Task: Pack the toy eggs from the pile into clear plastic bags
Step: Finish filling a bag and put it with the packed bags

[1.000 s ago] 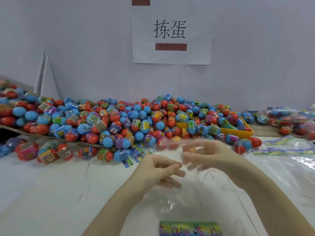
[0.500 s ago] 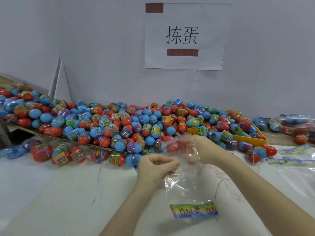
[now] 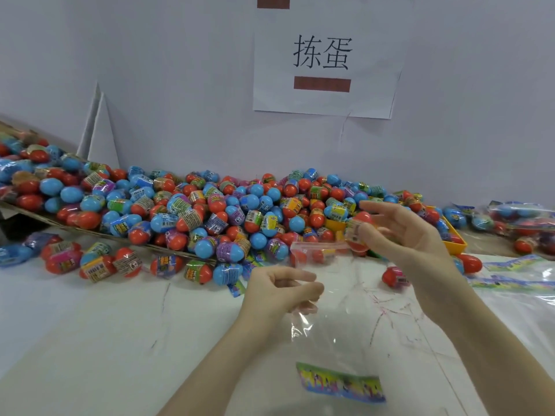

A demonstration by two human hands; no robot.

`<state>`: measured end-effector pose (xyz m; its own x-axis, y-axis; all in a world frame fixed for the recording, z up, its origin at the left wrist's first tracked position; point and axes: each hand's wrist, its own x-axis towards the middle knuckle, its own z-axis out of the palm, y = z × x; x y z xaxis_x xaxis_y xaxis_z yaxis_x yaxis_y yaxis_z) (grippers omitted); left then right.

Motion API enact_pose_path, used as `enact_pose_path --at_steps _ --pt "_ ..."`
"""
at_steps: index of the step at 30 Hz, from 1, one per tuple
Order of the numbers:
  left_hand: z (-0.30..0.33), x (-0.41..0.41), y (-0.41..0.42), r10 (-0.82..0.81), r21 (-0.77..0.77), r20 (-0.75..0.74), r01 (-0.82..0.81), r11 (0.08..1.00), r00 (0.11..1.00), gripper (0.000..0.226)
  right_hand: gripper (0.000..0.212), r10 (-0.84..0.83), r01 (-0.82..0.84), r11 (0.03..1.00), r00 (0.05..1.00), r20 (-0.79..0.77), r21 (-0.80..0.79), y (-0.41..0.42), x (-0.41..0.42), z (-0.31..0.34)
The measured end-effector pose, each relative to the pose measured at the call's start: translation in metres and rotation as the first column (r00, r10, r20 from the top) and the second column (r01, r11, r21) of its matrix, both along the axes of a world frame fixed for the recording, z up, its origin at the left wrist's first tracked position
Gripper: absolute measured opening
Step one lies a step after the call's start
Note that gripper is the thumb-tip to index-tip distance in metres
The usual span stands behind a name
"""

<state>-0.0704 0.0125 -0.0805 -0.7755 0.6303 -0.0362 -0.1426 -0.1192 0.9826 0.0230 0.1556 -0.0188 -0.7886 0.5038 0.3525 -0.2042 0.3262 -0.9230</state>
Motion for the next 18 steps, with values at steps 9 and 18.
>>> enact_pose_path --at_steps 9,18 --pt "0.006 0.017 0.000 -0.168 0.020 -0.175 0.174 0.985 0.970 0.023 0.042 -0.028 -0.055 0.869 0.987 0.159 0.491 -0.020 0.004 -0.003" --pt "0.007 0.018 0.000 -0.192 0.023 -0.213 0.201 0.979 0.958 0.015 0.033 -0.051 -0.121 0.771 0.967 0.250 0.625 -0.019 0.008 0.001"
